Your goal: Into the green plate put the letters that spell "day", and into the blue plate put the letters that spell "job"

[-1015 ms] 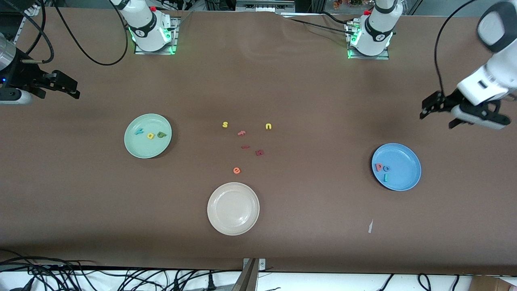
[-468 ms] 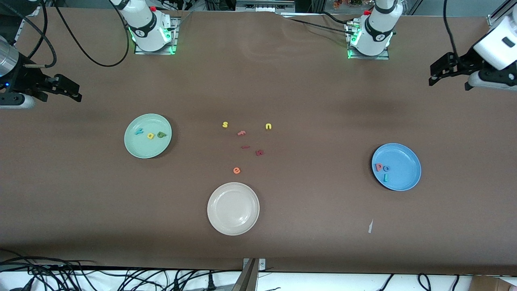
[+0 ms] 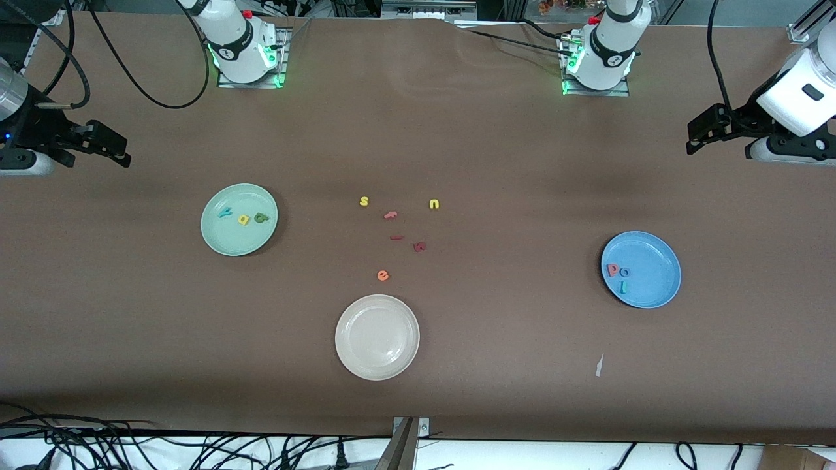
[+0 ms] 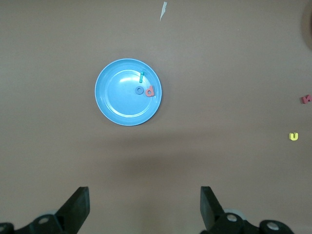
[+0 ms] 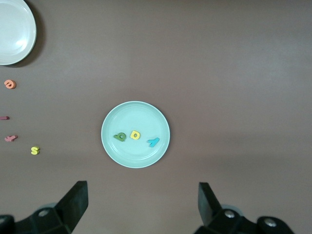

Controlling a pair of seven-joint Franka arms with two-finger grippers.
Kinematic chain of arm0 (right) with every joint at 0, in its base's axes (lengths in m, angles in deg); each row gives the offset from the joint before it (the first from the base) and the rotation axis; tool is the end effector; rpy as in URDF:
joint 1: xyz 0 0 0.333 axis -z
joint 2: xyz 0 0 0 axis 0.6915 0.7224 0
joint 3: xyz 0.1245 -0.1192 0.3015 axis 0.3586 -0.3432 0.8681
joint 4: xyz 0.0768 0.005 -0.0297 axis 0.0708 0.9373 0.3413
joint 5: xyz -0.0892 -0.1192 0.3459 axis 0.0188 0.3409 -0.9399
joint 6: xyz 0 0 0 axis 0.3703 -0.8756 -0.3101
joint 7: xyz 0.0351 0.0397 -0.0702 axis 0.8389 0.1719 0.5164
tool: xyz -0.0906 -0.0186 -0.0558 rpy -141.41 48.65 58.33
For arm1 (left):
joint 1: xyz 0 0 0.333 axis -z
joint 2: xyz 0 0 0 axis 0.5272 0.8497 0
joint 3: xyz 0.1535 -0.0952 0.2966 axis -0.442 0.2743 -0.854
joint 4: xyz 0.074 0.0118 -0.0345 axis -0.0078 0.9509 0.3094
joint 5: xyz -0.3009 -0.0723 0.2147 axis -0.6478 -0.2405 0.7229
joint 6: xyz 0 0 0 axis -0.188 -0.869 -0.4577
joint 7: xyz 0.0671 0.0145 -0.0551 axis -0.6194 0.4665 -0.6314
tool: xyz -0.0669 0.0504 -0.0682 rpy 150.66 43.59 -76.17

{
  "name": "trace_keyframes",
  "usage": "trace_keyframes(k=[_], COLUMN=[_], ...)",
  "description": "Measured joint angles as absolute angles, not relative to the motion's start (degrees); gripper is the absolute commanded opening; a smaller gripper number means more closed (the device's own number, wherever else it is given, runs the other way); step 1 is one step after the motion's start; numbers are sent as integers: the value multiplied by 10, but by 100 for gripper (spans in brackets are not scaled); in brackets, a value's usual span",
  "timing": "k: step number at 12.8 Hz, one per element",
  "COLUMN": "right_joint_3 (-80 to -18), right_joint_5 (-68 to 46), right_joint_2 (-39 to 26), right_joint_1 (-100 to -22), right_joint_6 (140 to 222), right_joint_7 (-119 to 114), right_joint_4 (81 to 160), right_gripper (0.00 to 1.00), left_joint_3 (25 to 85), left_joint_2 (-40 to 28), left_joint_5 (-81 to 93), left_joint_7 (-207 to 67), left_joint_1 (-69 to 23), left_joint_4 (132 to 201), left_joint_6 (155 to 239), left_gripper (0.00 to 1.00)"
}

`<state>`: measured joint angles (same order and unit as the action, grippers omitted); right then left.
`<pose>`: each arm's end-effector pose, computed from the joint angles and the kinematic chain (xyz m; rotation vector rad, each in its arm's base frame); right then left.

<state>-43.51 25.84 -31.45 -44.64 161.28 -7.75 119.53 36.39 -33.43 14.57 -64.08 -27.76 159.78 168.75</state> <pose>0.5336 0.0076 0.6201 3.1408 0.0168 -0.0039 0.5203 -0.0365 0.6465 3.1358 -0.0898 -0.0743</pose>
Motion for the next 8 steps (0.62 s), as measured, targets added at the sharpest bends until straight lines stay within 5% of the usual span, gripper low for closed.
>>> trace_keyframes(k=[8], right_joint_3=[-435], right_joint_5=[258], right_joint_2=[-309], right_joint_1=[-447], right_joint_6=[1614], right_joint_7=[-77], right_joint_4=[1194], right_gripper=[100], left_joint_3=[365], left_joint_2=[-311], left_joint_5=[146], left_joint_7=[-641], left_joint_1=[-276], left_joint_4=[1558], left_joint_6=[1670], left_gripper=[100])
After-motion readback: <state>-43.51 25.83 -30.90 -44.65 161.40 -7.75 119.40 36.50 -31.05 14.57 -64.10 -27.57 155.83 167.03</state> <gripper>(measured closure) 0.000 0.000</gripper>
